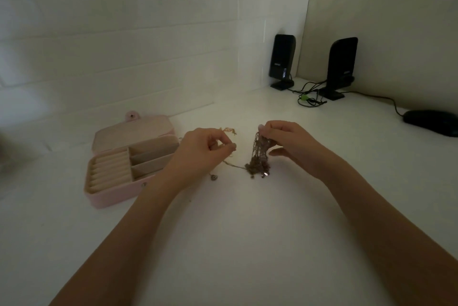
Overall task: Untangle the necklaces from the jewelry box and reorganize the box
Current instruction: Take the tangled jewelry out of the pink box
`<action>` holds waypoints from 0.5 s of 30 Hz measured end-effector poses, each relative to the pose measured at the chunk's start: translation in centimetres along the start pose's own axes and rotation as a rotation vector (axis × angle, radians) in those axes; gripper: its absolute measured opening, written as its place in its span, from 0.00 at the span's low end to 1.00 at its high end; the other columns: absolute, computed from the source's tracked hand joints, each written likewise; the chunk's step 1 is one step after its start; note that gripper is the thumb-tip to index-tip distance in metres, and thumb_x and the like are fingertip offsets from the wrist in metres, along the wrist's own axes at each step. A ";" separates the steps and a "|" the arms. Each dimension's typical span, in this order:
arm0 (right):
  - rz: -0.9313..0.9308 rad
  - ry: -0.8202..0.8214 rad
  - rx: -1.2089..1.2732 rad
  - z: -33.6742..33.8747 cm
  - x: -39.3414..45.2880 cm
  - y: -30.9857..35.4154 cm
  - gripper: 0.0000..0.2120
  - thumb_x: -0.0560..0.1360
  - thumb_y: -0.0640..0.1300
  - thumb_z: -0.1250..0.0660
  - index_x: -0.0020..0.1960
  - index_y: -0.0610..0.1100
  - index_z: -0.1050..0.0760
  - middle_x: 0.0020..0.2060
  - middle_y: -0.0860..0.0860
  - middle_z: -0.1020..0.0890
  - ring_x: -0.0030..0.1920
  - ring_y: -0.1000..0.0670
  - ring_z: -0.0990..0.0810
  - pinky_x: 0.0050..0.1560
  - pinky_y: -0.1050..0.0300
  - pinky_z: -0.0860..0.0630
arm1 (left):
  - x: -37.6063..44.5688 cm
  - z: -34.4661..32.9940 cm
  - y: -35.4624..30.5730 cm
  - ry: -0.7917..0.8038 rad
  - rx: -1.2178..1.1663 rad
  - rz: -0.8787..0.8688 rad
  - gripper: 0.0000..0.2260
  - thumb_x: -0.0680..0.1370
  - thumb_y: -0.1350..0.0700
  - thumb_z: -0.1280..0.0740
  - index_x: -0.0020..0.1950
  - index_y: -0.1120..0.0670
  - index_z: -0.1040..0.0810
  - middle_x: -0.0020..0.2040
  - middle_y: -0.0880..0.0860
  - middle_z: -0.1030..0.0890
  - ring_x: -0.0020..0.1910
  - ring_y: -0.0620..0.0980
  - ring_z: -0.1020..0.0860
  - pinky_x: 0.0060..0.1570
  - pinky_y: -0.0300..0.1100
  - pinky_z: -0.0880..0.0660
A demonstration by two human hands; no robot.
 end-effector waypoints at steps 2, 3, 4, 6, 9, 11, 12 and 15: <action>0.000 0.010 0.085 -0.1 -0.3 0.2 0.12 0.79 0.49 0.37 0.41 0.42 0.26 0.36 0.50 0.20 0.39 0.53 0.21 0.47 0.57 0.23 | -0.1 -0.1 0.0 -0.003 0.026 0.010 0.09 0.76 0.51 0.31 0.38 0.54 0.18 0.18 0.45 0.37 0.20 0.43 0.39 0.25 0.31 0.43; -0.002 0.017 0.116 -0.2 -0.5 0.3 0.12 0.79 0.49 0.37 0.43 0.41 0.25 0.36 0.50 0.20 0.39 0.52 0.21 0.48 0.56 0.22 | -0.2 -0.1 -0.1 -0.009 0.054 0.007 0.09 0.75 0.50 0.31 0.38 0.53 0.18 0.18 0.45 0.36 0.20 0.42 0.38 0.26 0.32 0.42; -0.001 0.027 0.126 -0.4 -0.7 0.3 0.12 0.79 0.49 0.37 0.44 0.41 0.25 0.36 0.49 0.20 0.39 0.52 0.21 0.49 0.56 0.21 | -0.3 -0.1 -0.2 -0.017 0.100 -0.004 0.09 0.75 0.48 0.31 0.38 0.51 0.18 0.19 0.44 0.34 0.21 0.42 0.36 0.27 0.35 0.39; 0.005 0.047 0.112 -0.9 -1.0 0.4 0.12 0.79 0.49 0.37 0.45 0.41 0.23 0.37 0.49 0.18 0.40 0.52 0.19 0.50 0.55 0.21 | -0.5 -0.2 -0.5 -0.023 0.221 -0.029 0.06 0.74 0.46 0.32 0.40 0.46 0.19 0.25 0.42 0.26 0.26 0.40 0.30 0.31 0.37 0.33; 0.013 0.044 0.088 -1.2 -1.2 0.6 0.11 0.79 0.47 0.37 0.48 0.40 0.22 0.39 0.49 0.17 0.40 0.52 0.19 0.49 0.57 0.20 | -0.8 -0.5 -0.8 -0.026 0.240 -0.041 0.03 0.74 0.47 0.31 0.46 0.44 0.20 0.37 0.39 0.22 0.34 0.35 0.27 0.35 0.31 0.32; 0.025 0.049 0.085 -1.1 -1.3 0.8 0.10 0.79 0.45 0.38 0.51 0.40 0.21 0.41 0.48 0.17 0.41 0.52 0.18 0.47 0.59 0.20 | -0.8 -0.9 -0.9 -0.004 0.099 -0.011 0.04 0.74 0.50 0.30 0.48 0.46 0.19 0.41 0.39 0.21 0.39 0.35 0.25 0.39 0.26 0.31; 0.031 0.062 0.085 -1.1 -1.4 0.9 0.09 0.80 0.43 0.38 0.52 0.40 0.21 0.42 0.47 0.17 0.42 0.52 0.18 0.46 0.60 0.21 | -0.7 -1.2 -1.0 0.022 -0.019 0.014 0.05 0.74 0.51 0.29 0.49 0.48 0.19 0.43 0.40 0.19 0.41 0.37 0.23 0.44 0.26 0.29; 0.037 0.104 0.070 -1.4 -1.5 0.9 0.10 0.79 0.40 0.37 0.56 0.37 0.21 0.43 0.46 0.17 0.42 0.53 0.18 0.47 0.60 0.21 | -0.9 -2.1 -1.2 0.056 -0.346 0.092 0.03 0.73 0.57 0.28 0.45 0.50 0.19 0.45 0.51 0.15 0.48 0.48 0.18 0.56 0.44 0.24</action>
Point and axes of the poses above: each hand's wrist, its own x-axis towards the middle knuckle, its own z-axis out of the back of the hand, y = z × x, the point moved 5 cm from there along x, towards the middle knuckle
